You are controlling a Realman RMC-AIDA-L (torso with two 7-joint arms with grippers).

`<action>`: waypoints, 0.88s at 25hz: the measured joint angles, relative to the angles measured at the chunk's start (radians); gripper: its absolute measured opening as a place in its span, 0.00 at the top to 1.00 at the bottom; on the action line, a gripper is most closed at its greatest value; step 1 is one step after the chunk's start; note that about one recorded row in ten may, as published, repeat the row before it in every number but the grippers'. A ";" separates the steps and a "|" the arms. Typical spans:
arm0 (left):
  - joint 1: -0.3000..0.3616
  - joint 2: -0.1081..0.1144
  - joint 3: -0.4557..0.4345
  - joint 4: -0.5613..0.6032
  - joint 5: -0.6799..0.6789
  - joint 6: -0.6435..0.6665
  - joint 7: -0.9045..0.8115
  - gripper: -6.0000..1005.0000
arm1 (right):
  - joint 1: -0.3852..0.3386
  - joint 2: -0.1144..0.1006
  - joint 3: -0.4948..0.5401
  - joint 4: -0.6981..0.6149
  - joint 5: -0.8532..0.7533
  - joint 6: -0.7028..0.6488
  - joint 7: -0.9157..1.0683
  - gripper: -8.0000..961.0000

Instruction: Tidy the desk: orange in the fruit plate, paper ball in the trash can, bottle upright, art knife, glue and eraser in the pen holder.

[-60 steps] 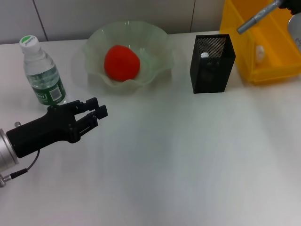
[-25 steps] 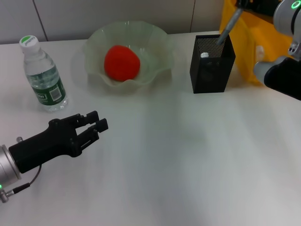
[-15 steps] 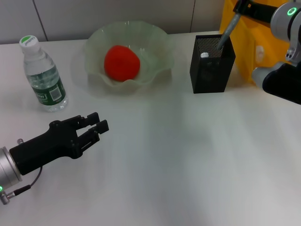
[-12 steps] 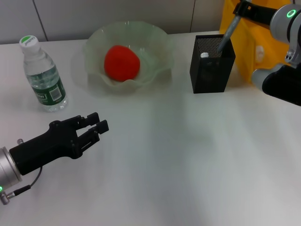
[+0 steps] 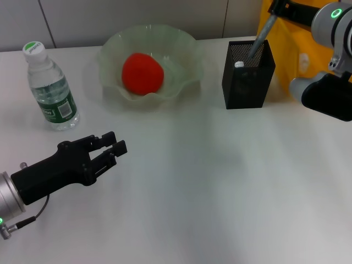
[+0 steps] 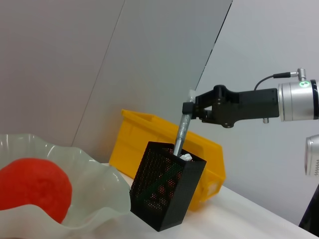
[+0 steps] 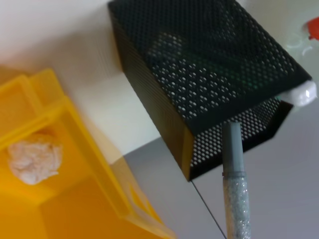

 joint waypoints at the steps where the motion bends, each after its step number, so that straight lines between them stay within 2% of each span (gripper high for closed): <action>1: 0.000 0.000 0.000 0.000 0.000 0.000 0.000 0.63 | 0.001 0.000 0.000 0.000 0.000 0.004 0.002 0.85; 13: 0.000 0.000 0.000 0.000 0.000 0.000 0.000 0.63 | -0.007 0.000 0.000 0.003 -0.001 0.007 0.006 0.84; 22: 0.000 0.000 0.000 0.000 0.000 0.000 0.001 0.63 | -0.021 0.000 -0.019 0.036 -0.002 0.078 0.000 0.79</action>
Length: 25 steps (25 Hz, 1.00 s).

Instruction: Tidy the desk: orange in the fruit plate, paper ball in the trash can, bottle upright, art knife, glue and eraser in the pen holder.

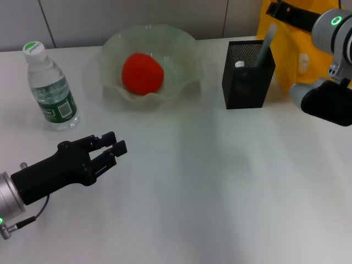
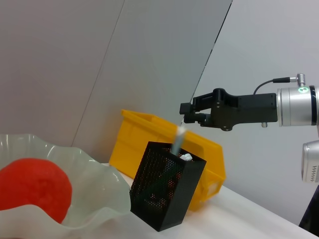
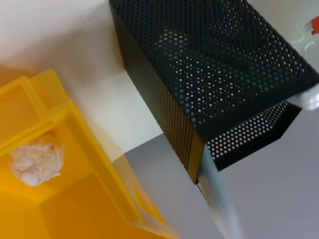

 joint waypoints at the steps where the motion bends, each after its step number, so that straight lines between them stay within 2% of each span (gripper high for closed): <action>1: 0.000 0.000 0.000 0.000 0.000 0.000 0.000 0.63 | 0.000 0.000 -0.002 0.000 0.000 0.002 0.000 0.77; 6: 0.003 0.000 0.001 -0.002 -0.001 0.001 0.000 0.63 | -0.001 0.000 -0.012 0.001 0.000 0.023 -0.002 0.68; 13: 0.011 0.000 0.001 -0.003 -0.001 0.003 0.002 0.63 | -0.021 0.000 -0.016 -0.028 0.006 0.063 0.025 0.67; 19: 0.008 0.001 0.002 -0.002 -0.001 0.006 0.011 0.63 | -0.056 0.000 -0.027 -0.095 0.009 0.077 0.227 0.67; 25: -0.001 0.008 0.000 0.012 -0.001 0.007 0.007 0.63 | -0.089 -0.001 -0.041 -0.064 0.010 0.133 0.477 0.65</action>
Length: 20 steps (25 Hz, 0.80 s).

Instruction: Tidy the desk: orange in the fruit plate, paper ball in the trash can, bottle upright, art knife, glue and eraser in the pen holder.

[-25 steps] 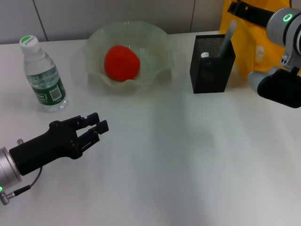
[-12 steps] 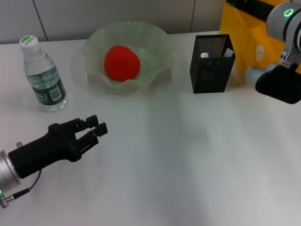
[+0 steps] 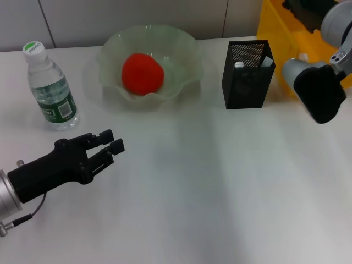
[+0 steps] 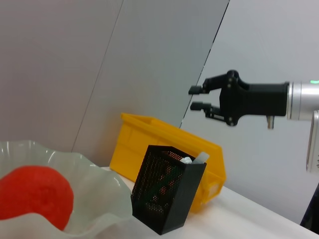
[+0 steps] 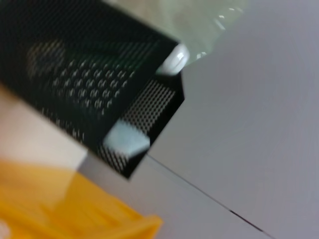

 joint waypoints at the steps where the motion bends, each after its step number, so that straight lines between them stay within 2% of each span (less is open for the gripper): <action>1: -0.001 0.001 0.000 0.005 0.000 0.000 -0.001 0.63 | -0.003 0.000 -0.005 0.010 0.000 0.009 0.056 0.64; 4: -0.007 0.001 0.000 0.019 0.000 0.000 -0.004 0.63 | 0.001 -0.003 -0.016 0.074 0.003 0.056 0.286 0.63; 6: -0.016 0.002 0.000 0.021 0.001 0.000 -0.005 0.63 | 0.003 -0.004 -0.017 0.087 0.003 0.063 0.343 0.62; 7: -0.017 0.002 0.000 0.022 0.001 0.000 -0.005 0.63 | 0.002 -0.006 -0.016 0.100 0.005 0.075 0.450 0.62; 11: -0.020 0.002 0.000 0.025 0.003 -0.001 -0.002 0.63 | -0.002 -0.008 -0.011 0.106 0.048 0.082 0.583 0.60; 12: -0.020 0.002 0.000 0.025 0.003 -0.001 -0.002 0.63 | -0.002 -0.009 -0.005 0.105 0.116 0.072 0.643 0.60; 13: -0.020 0.002 0.000 0.025 0.003 -0.001 -0.002 0.63 | -0.002 -0.009 -0.005 0.105 0.116 0.072 0.643 0.60; 16: -0.023 0.002 0.000 0.034 0.006 -0.011 0.005 0.63 | -0.015 -0.010 -0.005 0.079 0.274 0.037 0.681 0.58; 20: -0.020 0.003 -0.011 0.072 0.005 -0.015 0.086 0.62 | -0.035 -0.012 -0.007 0.022 0.515 -0.075 0.688 0.57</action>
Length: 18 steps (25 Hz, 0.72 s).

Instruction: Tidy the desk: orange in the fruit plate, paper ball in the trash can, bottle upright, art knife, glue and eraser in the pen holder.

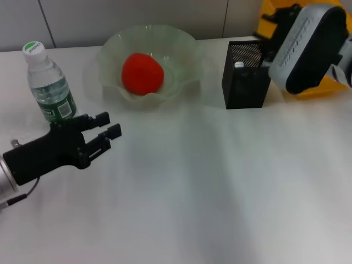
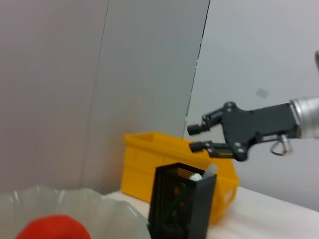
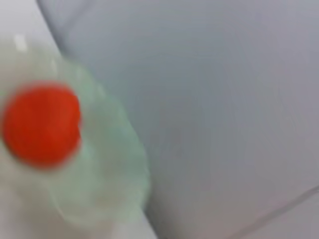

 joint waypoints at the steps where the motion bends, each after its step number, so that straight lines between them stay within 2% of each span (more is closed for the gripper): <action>1: 0.000 0.000 0.000 0.000 0.000 0.000 0.000 0.62 | -0.003 0.000 0.006 -0.014 0.053 -0.037 0.002 0.57; 2: 0.000 0.000 0.000 0.000 0.000 0.000 0.000 0.61 | -0.008 0.000 0.027 -0.046 0.156 -0.139 0.009 0.56; 3: 0.004 0.001 -0.005 0.032 0.000 0.000 0.020 0.61 | -0.008 0.000 0.027 -0.046 0.156 -0.139 0.009 0.56; 6: 0.014 0.007 -0.005 0.082 -0.004 0.000 0.037 0.59 | 0.001 0.000 0.071 -0.076 0.300 -0.296 0.018 0.55; 7: 0.014 0.007 -0.005 0.082 -0.004 0.000 0.037 0.58 | 0.008 0.000 0.106 -0.094 0.390 -0.421 0.021 0.54; 8: 0.015 0.017 -0.005 0.102 -0.004 -0.001 0.052 0.58 | 0.008 0.000 0.106 -0.094 0.390 -0.421 0.021 0.54; 9: 0.015 0.017 -0.005 0.102 -0.004 -0.001 0.052 0.57 | 0.006 0.000 0.121 -0.105 0.428 -0.479 0.021 0.53; 11: 0.010 0.041 -0.012 0.110 -0.002 0.004 0.062 0.56 | -0.010 0.000 0.147 -0.130 0.508 -0.598 0.015 0.51; 12: 0.010 0.041 -0.012 0.110 -0.002 0.004 0.062 0.56 | -0.036 0.000 0.179 -0.153 0.571 -0.719 0.006 0.50; 13: 0.010 0.041 -0.012 0.110 -0.002 0.004 0.062 0.55 | -0.036 0.000 0.179 -0.153 0.571 -0.719 0.006 0.48; 14: -0.004 0.086 -0.012 0.109 0.003 0.021 0.049 0.55 | -0.053 0.000 0.199 -0.163 0.602 -0.792 0.000 0.47; 15: -0.004 0.086 -0.012 0.109 0.003 0.021 0.049 0.55 | -0.068 0.001 0.223 -0.173 0.629 -0.862 -0.010 0.46; 16: -0.007 0.097 -0.011 0.107 0.003 0.030 0.043 0.55 | -0.087 0.001 0.249 -0.182 0.662 -0.942 -0.022 0.45; 17: -0.012 0.113 -0.012 0.103 0.004 0.057 0.029 0.55 | -0.116 0.001 0.317 -0.190 0.723 -1.099 -0.049 0.44; 18: -0.015 0.125 -0.013 0.101 0.004 0.088 0.016 0.55 | -0.116 0.001 0.317 -0.190 0.723 -1.099 -0.049 0.43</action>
